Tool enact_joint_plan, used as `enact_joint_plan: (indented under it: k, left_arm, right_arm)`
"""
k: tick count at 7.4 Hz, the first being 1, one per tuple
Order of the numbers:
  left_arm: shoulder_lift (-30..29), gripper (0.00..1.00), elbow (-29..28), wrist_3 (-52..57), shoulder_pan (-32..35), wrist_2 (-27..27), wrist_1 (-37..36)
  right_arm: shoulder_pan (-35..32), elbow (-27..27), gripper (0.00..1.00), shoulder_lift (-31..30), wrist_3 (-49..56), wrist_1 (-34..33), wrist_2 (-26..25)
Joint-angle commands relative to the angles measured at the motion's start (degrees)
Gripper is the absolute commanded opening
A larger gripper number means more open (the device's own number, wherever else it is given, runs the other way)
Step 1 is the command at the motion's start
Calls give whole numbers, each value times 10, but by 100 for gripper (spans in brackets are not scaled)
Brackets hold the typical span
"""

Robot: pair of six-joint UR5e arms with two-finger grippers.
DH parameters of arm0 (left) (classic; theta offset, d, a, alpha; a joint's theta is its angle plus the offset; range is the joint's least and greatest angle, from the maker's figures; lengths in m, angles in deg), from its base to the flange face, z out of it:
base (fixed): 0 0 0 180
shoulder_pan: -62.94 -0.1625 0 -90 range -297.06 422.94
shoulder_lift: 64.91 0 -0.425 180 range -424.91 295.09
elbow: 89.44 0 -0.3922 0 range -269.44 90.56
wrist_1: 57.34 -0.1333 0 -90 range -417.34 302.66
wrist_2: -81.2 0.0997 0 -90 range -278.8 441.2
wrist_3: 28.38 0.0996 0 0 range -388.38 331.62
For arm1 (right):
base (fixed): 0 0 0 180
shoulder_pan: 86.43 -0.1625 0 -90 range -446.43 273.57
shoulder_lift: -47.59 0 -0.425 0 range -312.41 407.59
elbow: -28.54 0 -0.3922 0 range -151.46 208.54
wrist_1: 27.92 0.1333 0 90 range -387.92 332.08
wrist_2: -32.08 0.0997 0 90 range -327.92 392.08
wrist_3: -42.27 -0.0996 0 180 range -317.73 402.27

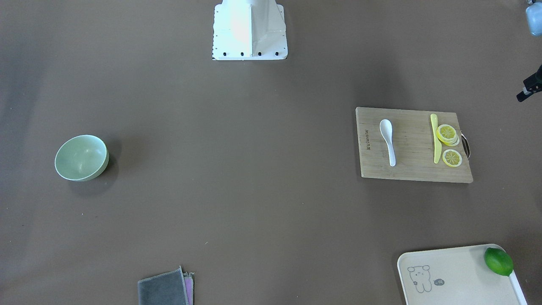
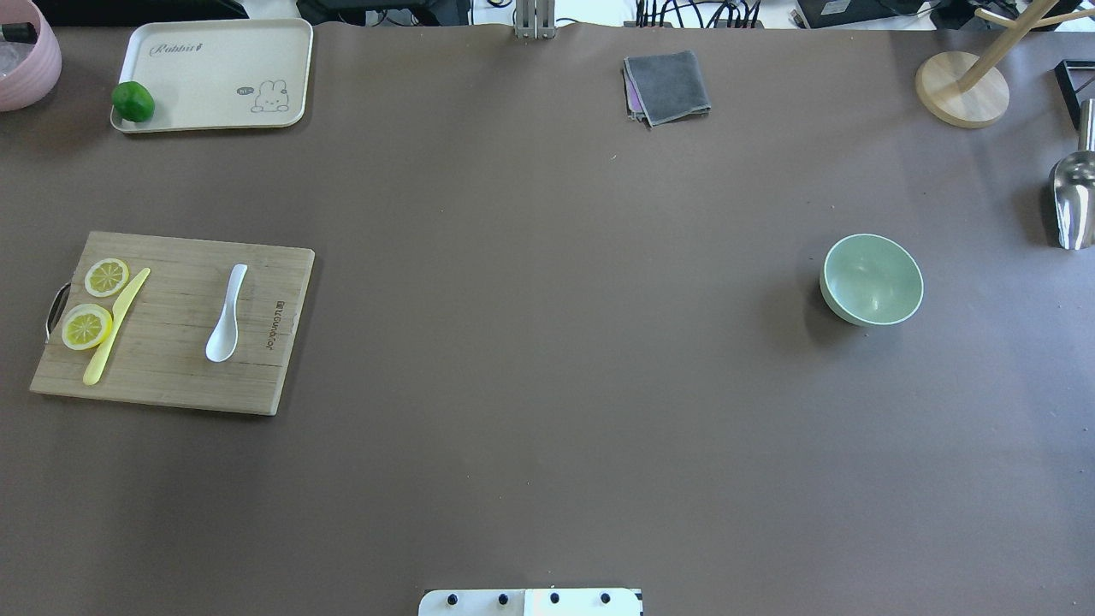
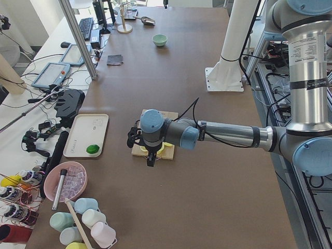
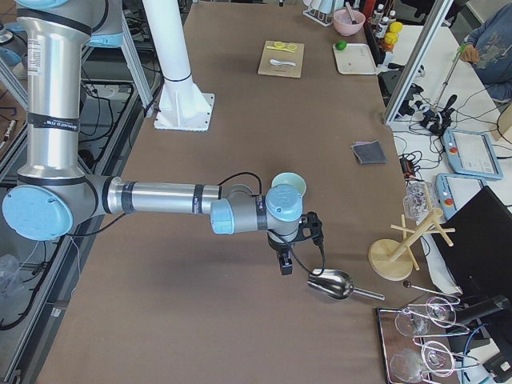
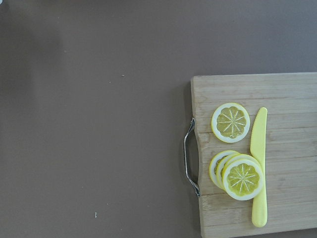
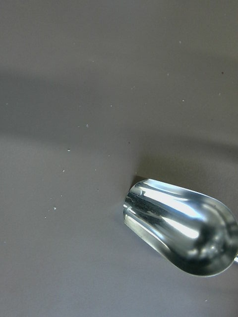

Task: Place spoon in bowl

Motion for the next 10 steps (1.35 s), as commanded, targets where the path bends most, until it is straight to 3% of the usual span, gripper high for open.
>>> enact_joint_plan:
  k: [1,4,10]
  left_arm:
    - [-12,98,-6,-1,-1,3,1]
    - [-19,98,-18,-1,0,3,3]
    - [-17,98,-30,2,0,3,4]
  right_arm:
    - [3,-2,100,8,0,0,-2]
    - [3,-5,100,37,6,3,-5]
    - [7,-3,100,32,7,12,-37]
